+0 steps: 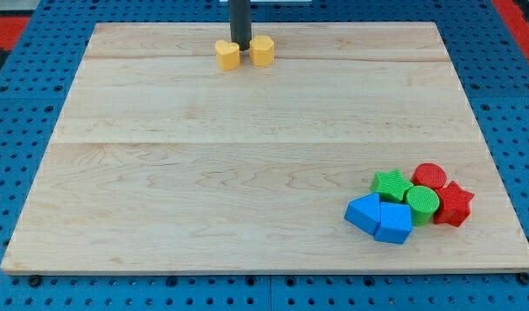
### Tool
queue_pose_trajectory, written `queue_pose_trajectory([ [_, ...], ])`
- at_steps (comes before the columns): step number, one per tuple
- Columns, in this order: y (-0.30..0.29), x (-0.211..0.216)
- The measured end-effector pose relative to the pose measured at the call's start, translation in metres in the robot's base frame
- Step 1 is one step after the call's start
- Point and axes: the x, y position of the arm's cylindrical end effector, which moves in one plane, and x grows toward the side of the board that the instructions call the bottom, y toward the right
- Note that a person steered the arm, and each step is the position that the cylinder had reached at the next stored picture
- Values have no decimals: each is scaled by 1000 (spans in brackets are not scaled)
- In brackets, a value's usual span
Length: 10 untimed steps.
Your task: Push yellow heart to green star
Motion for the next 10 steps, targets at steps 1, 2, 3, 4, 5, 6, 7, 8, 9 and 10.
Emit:
queue_pose_trajectory([
  [1, -8, 3],
  [2, -21, 5],
  [3, -37, 5],
  [4, -55, 26],
  [5, -59, 49],
  [6, -60, 80],
  [7, -60, 121],
  [8, -79, 130],
  [9, -104, 131],
  [10, -105, 158],
])
